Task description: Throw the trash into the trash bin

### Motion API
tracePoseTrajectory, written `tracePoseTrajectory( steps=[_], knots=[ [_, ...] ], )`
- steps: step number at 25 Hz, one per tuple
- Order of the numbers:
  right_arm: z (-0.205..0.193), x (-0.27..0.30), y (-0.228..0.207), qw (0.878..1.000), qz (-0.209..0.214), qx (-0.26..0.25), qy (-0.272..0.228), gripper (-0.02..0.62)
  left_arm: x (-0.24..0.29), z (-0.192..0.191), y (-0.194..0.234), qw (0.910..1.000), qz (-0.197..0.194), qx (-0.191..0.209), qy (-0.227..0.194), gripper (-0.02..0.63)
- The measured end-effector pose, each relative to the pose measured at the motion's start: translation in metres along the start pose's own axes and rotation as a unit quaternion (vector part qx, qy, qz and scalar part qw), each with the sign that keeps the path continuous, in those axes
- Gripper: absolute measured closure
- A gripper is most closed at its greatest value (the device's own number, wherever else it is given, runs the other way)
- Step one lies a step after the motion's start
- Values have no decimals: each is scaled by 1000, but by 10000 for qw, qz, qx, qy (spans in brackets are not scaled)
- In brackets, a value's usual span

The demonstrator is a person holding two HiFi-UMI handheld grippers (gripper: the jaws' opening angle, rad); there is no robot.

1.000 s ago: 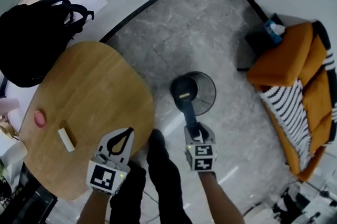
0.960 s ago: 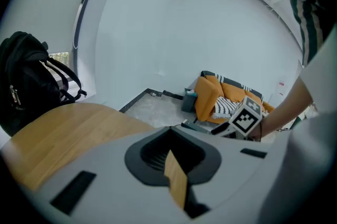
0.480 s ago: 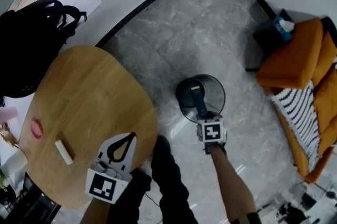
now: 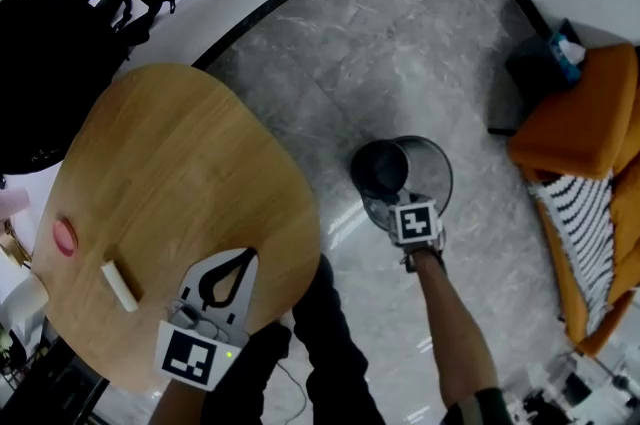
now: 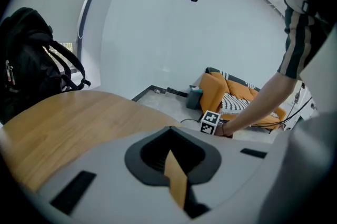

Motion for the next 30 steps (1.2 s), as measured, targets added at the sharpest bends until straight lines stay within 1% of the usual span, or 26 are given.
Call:
tracePoseTrajectory(
  steps=[4, 7, 8, 10, 12, 14, 18, 23, 27, 30],
  knots=[
    [-5, -8, -1, 9999, -109, -9, -9, 403, -6, 1, 5, 9999, 54, -84, -39, 608],
    [-2, -25, -4, 9991, -276, 61, -317, 405, -14, 5, 5, 9999, 57, -120, -77, 607],
    [-1, -34, -5, 9982, -338, 102, -477, 426, -17, 6, 5, 9999, 58, -133, -93, 607],
    [2, -53, -3, 9952, -423, 106, -872, 512, -27, 9, 5, 9997, 77, -172, -136, 607],
    [6, -75, 3, 9907, -456, -54, -1280, 575, -39, 12, 3, 9995, 118, -217, -200, 609],
    [10, -99, 19, 9862, -369, -220, -1596, 595, -53, 15, 2, 9993, 155, -227, -264, 607],
    [12, -146, 57, 9780, -103, -426, -2038, 595, -86, 15, 5, 9988, 276, -242, -324, 609],
    [17, -208, 111, 9611, 215, -509, -2708, 595, -128, 16, 14, 9972, 498, -341, -451, 607],
    [17, -245, 162, 9486, 473, -700, -3049, 595, -160, 14, 22, 9949, 735, -364, -591, 607],
    [14, -267, 201, 9389, 660, -1000, -3227, 595, -184, 7, 26, 9918, 941, -538, -670, 607]
  ],
)
Point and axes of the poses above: the fingertips, and each gripper's own axes: x forward along the fingers, y to its left, z out of its top, the point moved 2 cm from there along -x, backward along the fingers, and after that the axes turned 1 degree about x, right-handed, at the moved point
